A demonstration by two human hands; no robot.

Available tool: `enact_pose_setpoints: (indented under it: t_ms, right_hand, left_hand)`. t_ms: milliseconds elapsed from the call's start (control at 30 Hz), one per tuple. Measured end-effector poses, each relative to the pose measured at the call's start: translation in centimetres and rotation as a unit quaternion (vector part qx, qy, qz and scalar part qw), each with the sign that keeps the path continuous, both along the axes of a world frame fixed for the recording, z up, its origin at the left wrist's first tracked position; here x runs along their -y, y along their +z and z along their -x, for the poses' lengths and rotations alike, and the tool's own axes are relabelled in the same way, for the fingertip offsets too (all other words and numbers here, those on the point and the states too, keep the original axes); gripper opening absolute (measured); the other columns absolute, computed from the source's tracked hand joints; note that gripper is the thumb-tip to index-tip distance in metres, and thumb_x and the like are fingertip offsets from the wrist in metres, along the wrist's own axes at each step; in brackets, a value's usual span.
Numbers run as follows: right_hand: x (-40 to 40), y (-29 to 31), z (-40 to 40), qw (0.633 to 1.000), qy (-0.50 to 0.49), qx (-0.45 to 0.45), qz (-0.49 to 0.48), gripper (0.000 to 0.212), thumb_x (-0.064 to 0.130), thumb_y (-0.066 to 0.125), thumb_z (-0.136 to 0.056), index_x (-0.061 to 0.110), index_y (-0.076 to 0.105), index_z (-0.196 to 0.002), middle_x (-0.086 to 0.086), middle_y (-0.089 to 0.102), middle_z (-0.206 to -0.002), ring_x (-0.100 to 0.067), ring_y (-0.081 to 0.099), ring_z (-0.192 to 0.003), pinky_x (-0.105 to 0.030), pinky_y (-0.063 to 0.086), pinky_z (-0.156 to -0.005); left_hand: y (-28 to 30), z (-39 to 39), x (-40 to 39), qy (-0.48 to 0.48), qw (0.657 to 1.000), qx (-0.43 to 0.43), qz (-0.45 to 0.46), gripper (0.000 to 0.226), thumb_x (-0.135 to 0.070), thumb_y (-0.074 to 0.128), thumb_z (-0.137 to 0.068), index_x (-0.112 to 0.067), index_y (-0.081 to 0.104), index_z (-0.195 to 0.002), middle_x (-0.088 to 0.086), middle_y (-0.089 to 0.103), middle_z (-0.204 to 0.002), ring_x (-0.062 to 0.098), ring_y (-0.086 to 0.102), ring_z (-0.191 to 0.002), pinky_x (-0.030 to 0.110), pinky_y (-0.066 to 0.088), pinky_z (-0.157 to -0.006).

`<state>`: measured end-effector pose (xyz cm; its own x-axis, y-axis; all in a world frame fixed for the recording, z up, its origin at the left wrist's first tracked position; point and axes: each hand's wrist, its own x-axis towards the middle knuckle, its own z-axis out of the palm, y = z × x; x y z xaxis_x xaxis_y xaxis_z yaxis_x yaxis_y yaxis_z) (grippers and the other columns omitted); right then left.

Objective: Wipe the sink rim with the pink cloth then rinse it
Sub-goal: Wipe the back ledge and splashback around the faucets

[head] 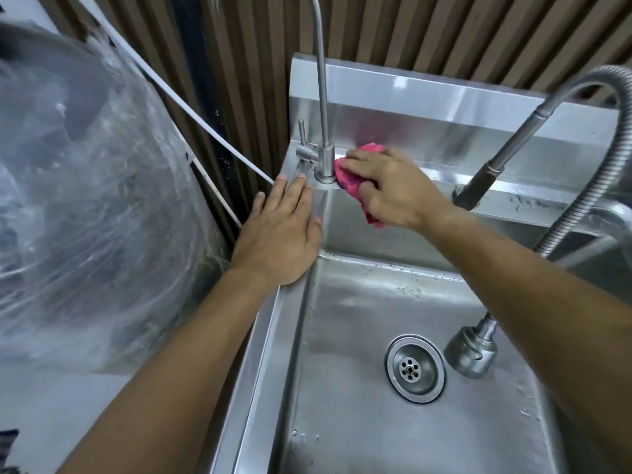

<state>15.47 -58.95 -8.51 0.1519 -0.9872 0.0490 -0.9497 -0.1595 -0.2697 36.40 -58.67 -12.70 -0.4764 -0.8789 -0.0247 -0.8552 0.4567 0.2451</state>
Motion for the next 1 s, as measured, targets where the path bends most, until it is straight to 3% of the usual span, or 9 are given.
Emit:
enact_pose_setpoints:
  t_ms: [100, 300, 367, 467, 533, 633, 733, 867, 1000]
  right_hand:
    - [-0.4, -2.2, 1.3, 0.997, -0.053, -0.064, -0.005, 0.056, 0.049, 0.027, -0.102, 0.042, 0.036, -0.158, 0.012, 0.024, -0.17, -0.032, 0.015, -0.158, -0.053, 0.007, -0.123]
    - [-0.2, -5.6, -1.9, 0.984, -0.137, -0.082, 0.079, 0.068, 0.05, 0.042, -0.095, 0.027, 0.039, -0.159, -0.001, 0.033, -0.168, -0.043, 0.04, -0.144, -0.053, 0.034, -0.114]
    - [-0.1, -5.3, -2.4, 0.979, -0.153, -0.072, 0.114, 0.058, 0.04, 0.045, -0.094, 0.023, 0.053, -0.149, -0.005, 0.052, -0.156, -0.044, 0.055, -0.12, -0.048, 0.043, -0.102]
    - [-1.2, -3.7, -2.6, 0.968, -0.19, 0.116, 0.116, 0.034, 0.03, 0.046, -0.095, 0.027, 0.067, -0.122, -0.002, 0.076, -0.106, -0.034, 0.057, -0.095, -0.041, 0.049, -0.087]
    - [-2.8, -3.2, -3.7, 0.957, -0.138, 0.207, 0.151, 0.037, 0.026, 0.047, -0.095, 0.028, 0.064, -0.128, 0.009, 0.072, -0.108, -0.031, 0.058, -0.108, -0.043, 0.05, -0.101]
    - [-3.0, -4.2, -6.2, 0.986, 0.003, 0.095, 0.14, 0.051, 0.029, 0.047, -0.102, 0.02, 0.049, -0.152, 0.002, 0.049, -0.156, -0.024, 0.025, -0.151, -0.038, 0.019, -0.122]
    - [-1.5, -4.6, -8.3, 0.993, 0.006, 0.033, 0.112, 0.049, 0.032, 0.041, -0.105, 0.015, 0.049, -0.15, -0.004, 0.054, -0.153, -0.028, 0.035, -0.147, -0.034, 0.017, -0.115]
    - [-1.3, -4.8, -10.2, 0.994, -0.023, 0.089, 0.059, 0.054, 0.028, 0.037, -0.104, 0.006, 0.044, -0.153, -0.015, 0.044, -0.159, -0.032, 0.033, -0.152, -0.039, 0.017, -0.124]
    - [0.8, -4.2, -11.2, 0.991, -0.022, 0.114, 0.063, 0.036, 0.012, 0.045, -0.103, 0.005, 0.058, -0.135, -0.015, 0.057, -0.141, -0.031, 0.044, -0.14, -0.035, 0.016, -0.128]
  left_hand:
    - [-0.2, 0.0, 0.2, 0.004, 1.0, -0.012, 0.005, 0.064, -0.042, 0.02, -0.104, -0.016, 0.021, -0.163, -0.002, 0.006, -0.173, 0.022, -0.001, -0.16, 0.049, 0.008, -0.128]
    - [-0.8, 0.0, 0.5, 0.017, 0.999, -0.026, 0.02, 0.063, -0.041, 0.025, -0.104, -0.016, 0.024, -0.162, 0.0, 0.008, -0.173, 0.024, 0.001, -0.16, 0.049, 0.01, -0.128]
    - [-0.7, 0.0, 0.5, 0.015, 0.999, -0.026, 0.014, 0.062, -0.04, 0.025, -0.105, -0.017, 0.023, -0.162, 0.0, 0.006, -0.173, 0.023, 0.0, -0.16, 0.048, 0.008, -0.128]
    - [-0.6, -1.1, -1.8, 0.007, 0.999, -0.035, -0.006, 0.063, -0.041, 0.019, -0.106, -0.018, 0.015, -0.165, -0.001, 0.0, -0.174, 0.024, -0.005, -0.16, 0.047, 0.005, -0.128]
    - [-0.7, -2.7, -4.9, 0.004, 0.999, -0.051, -0.004, 0.067, -0.045, 0.014, -0.103, -0.017, 0.016, -0.164, 0.0, 0.003, -0.174, 0.024, -0.004, -0.16, 0.046, 0.007, -0.128]
    - [-1.0, -4.4, -7.7, 0.007, 0.999, -0.053, 0.005, 0.068, -0.045, 0.019, -0.101, -0.017, 0.023, -0.163, 0.001, 0.009, -0.173, 0.025, 0.003, -0.16, 0.044, 0.011, -0.126]
    - [-1.3, -4.4, -7.8, 0.005, 0.998, -0.058, 0.01, 0.067, -0.044, 0.021, -0.101, -0.018, 0.02, -0.163, -0.001, 0.005, -0.173, 0.023, -0.001, -0.16, 0.04, 0.006, -0.125]
    - [-1.5, -4.3, -7.8, 0.006, 0.998, -0.065, 0.015, 0.063, -0.04, 0.026, -0.102, -0.016, 0.028, -0.161, 0.002, 0.015, -0.172, 0.025, 0.006, -0.16, 0.045, 0.016, -0.125]
    - [-1.1, -4.2, -8.0, 0.012, 0.998, -0.056, 0.006, 0.065, -0.04, 0.021, -0.101, -0.015, 0.024, -0.162, 0.003, 0.012, -0.173, 0.023, 0.0, -0.16, 0.042, 0.011, -0.126]
